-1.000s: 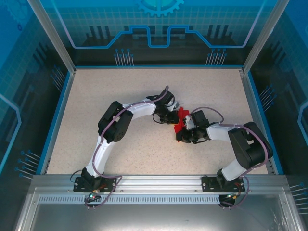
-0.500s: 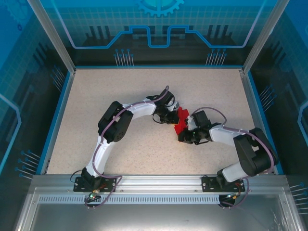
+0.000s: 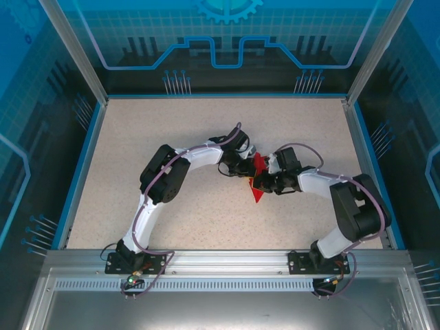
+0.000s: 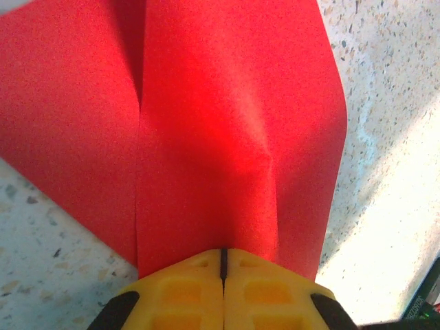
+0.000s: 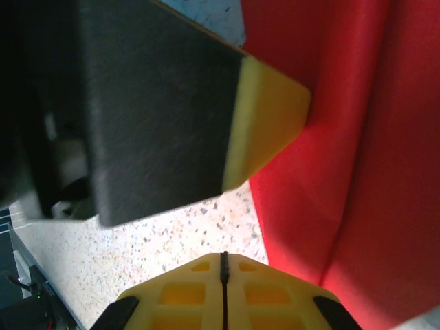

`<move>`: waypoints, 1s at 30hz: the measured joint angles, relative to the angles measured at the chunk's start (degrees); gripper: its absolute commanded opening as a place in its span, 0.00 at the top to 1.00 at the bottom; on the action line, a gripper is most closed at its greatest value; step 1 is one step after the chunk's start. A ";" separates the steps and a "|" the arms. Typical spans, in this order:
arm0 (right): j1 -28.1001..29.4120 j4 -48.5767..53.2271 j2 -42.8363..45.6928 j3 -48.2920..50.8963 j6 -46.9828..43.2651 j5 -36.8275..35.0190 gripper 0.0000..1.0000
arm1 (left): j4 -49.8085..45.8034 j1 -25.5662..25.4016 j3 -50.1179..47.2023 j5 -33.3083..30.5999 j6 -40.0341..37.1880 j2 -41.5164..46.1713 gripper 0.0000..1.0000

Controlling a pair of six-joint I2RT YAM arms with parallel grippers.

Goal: Fold a paper plane with a square sheet of paper (pick it up from the middle)
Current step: Fourth fold the wing at the center of the table.

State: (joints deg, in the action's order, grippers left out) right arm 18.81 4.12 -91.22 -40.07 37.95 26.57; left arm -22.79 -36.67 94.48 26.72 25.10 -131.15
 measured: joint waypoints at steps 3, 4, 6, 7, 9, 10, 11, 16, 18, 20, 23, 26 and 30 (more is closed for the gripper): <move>-0.57 -0.96 -3.04 -0.57 -0.04 0.11 0.93 | 0.02 0.00 0.00 0.00 -0.02 0.00 0.94; -0.90 -1.16 -3.76 -0.57 -0.04 0.11 0.94 | 0.02 0.00 0.00 0.04 -0.02 0.00 0.94; -1.46 -1.18 -5.14 -0.76 -0.09 0.35 0.94 | 0.07 0.00 0.00 0.15 -0.02 0.00 0.94; -1.66 -1.25 -5.60 -0.87 -0.09 0.79 0.94 | 0.09 0.02 0.00 0.15 -0.02 0.00 0.94; -1.84 -1.25 -5.68 -0.90 -0.09 1.01 0.94 | 0.13 0.00 0.00 0.15 -0.02 0.00 0.93; -1.88 -1.25 -5.75 -0.92 -0.13 1.05 0.94 | 0.13 0.02 0.00 0.17 -0.02 0.00 0.93; -1.90 -1.25 -5.81 -0.92 -0.17 1.09 0.94 | 0.13 0.00 0.00 0.17 -0.02 0.00 0.92; -1.99 -1.40 -5.95 -0.92 -0.28 1.33 0.94 | 0.11 0.00 0.24 0.15 -0.04 0.02 0.81; -1.99 -1.66 -5.95 -0.90 -0.28 1.33 0.94 | 0.15 -0.11 0.33 0.07 0.20 0.35 0.77; -1.99 -1.70 -5.95 -0.90 -0.26 1.33 0.94 | 0.02 -0.26 0.31 -0.96 0.31 0.92 0.74; -1.99 -1.99 -5.95 -0.76 -0.02 1.44 0.94 | -0.09 -0.24 -0.09 -2.99 0.37 2.93 0.74; -2.03 -2.75 -5.95 -0.37 0.42 1.77 0.95 | 0.63 -0.15 -3.08 -4.48 0.55 7.91 0.76; -2.36 -4.44 -5.95 0.44 1.40 2.69 0.95 | 3.48 -0.46 -10.95 -5.92 2.27 17.31 0.81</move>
State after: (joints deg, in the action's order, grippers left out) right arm 16.45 -0.32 -97.17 -39.64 39.35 29.26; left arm -19.31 -37.12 83.53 20.80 27.38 -113.84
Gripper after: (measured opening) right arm 0.055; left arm 0.214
